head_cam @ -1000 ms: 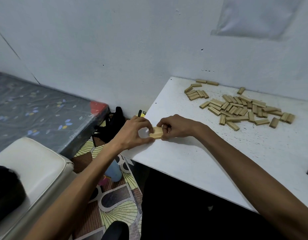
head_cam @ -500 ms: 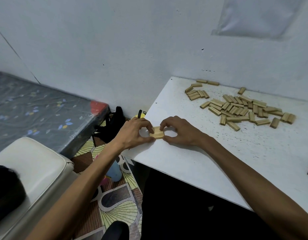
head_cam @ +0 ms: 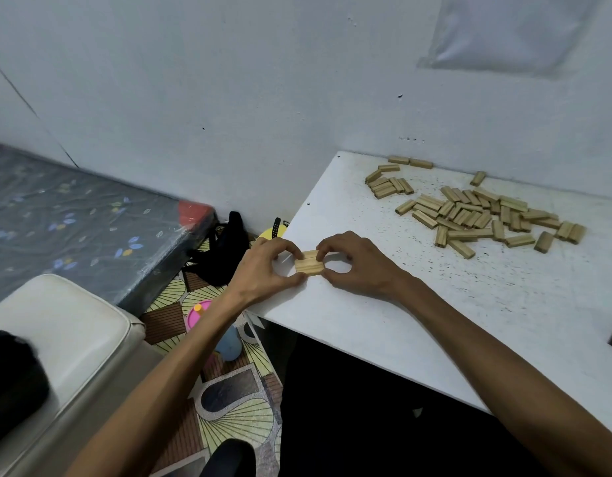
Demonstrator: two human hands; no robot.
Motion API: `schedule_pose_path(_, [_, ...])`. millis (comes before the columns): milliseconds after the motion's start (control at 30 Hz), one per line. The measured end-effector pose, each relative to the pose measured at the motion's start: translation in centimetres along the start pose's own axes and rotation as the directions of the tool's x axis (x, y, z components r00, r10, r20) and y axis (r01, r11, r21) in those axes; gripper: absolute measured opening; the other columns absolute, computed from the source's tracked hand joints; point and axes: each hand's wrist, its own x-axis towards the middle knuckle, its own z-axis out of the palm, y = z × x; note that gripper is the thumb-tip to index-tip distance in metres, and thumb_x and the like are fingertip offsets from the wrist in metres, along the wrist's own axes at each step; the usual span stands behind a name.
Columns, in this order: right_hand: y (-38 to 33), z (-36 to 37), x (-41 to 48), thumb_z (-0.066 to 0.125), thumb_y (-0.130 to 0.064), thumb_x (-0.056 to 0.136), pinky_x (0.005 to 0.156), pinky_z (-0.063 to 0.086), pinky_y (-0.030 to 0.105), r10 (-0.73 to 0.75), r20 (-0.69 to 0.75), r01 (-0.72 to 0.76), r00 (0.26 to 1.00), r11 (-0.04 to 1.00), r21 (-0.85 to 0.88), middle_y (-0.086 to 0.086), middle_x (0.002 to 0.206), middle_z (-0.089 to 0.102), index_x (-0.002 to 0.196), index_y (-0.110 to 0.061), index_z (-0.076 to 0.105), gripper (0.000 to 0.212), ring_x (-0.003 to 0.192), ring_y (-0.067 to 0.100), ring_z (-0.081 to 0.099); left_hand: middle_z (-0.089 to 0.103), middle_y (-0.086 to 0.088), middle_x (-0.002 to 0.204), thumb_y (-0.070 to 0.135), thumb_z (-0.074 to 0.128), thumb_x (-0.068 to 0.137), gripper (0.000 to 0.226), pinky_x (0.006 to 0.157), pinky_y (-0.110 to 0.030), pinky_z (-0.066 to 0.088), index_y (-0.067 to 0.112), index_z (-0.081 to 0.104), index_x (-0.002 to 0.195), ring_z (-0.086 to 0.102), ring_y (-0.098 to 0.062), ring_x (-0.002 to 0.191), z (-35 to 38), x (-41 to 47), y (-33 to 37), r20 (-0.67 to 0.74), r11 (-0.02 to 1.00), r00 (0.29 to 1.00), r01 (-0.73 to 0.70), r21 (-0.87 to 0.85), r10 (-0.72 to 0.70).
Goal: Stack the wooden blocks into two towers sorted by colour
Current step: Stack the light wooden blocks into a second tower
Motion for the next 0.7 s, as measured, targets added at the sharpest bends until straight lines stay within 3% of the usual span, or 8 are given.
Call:
schedule_pose_path(233, [0.05, -0.04, -0.24, 0.077, -0.026, 0.086, 0.085, 0.038, 0.011, 0.027, 0.015, -0.027, 1.000, 0.999, 0.036, -0.020, 0.120, 0.064, 0.111, -0.034, 0.064, 0.029, 0.117, 0.005, 0.053, 0.061, 0.028, 0.107, 0.063, 0.075, 0.069, 0.043, 0.080, -0.030, 0.040, 0.040, 0.069, 0.105, 0.048, -0.003, 0.096, -0.10, 0.05, -0.19, 0.012, 1.000, 1.000, 0.008, -0.030, -0.007])
schedule_pose_path(367, [0.05, -0.20, -0.30, 0.079, -0.031, 0.085, 0.086, 0.038, 0.011, 0.096, 0.024, -0.098, 0.995, 0.993, 0.067, -0.017, 0.118, 0.062, 0.122, -0.035, 0.060, 0.042, 0.115, 0.000, 0.053, 0.052, 0.029, 0.101, 0.043, 0.090, 0.075, 0.044, 0.082, -0.027, 0.041, 0.035, 0.070, 0.113, 0.049, -0.002, 0.098, -0.34, -0.18, 0.19, 0.006, 0.997, 0.998, 0.063, -0.045, -0.063])
schedule_pose_path(467, [-0.16, -0.33, -0.34, 0.080, -0.033, 0.084, 0.086, 0.039, 0.009, 0.119, 0.032, -0.121, 0.992, 0.990, 0.078, -0.018, 0.124, 0.060, 0.129, -0.036, 0.057, 0.050, 0.118, -0.003, 0.054, 0.048, 0.029, 0.098, 0.039, 0.092, 0.075, 0.047, 0.084, -0.028, 0.041, 0.033, 0.070, 0.116, 0.049, 0.000, 0.097, -0.43, -0.28, 0.36, 0.001, 0.996, 0.997, 0.078, -0.035, -0.078])
schedule_pose_path(567, [-0.12, -0.40, -0.37, 0.081, -0.034, 0.084, 0.088, 0.040, 0.009, 0.124, 0.037, -0.127, 0.992, 0.988, 0.087, -0.018, 0.129, 0.059, 0.134, -0.036, 0.053, 0.058, 0.121, -0.003, 0.054, 0.050, 0.031, 0.101, 0.044, 0.092, 0.073, 0.052, 0.084, -0.029, 0.042, 0.036, 0.067, 0.118, 0.049, 0.001, 0.097, -0.49, -0.27, 0.20, 0.015, 0.996, 0.997, 0.074, -0.045, -0.073])
schedule_pose_path(700, [-0.13, -0.59, -0.67, 0.082, -0.036, 0.084, 0.093, 0.041, 0.009, 0.129, 0.036, -0.131, 0.991, 0.987, 0.091, -0.019, 0.134, 0.059, 0.140, -0.033, 0.051, 0.063, 0.123, -0.003, 0.054, 0.058, 0.031, 0.116, 0.069, 0.078, 0.066, 0.065, 0.087, -0.032, 0.047, 0.039, 0.062, 0.122, 0.052, 0.000, 0.100, -0.69, -0.03, 0.10, 0.037, 0.998, 0.998, 0.044, -0.050, -0.043])
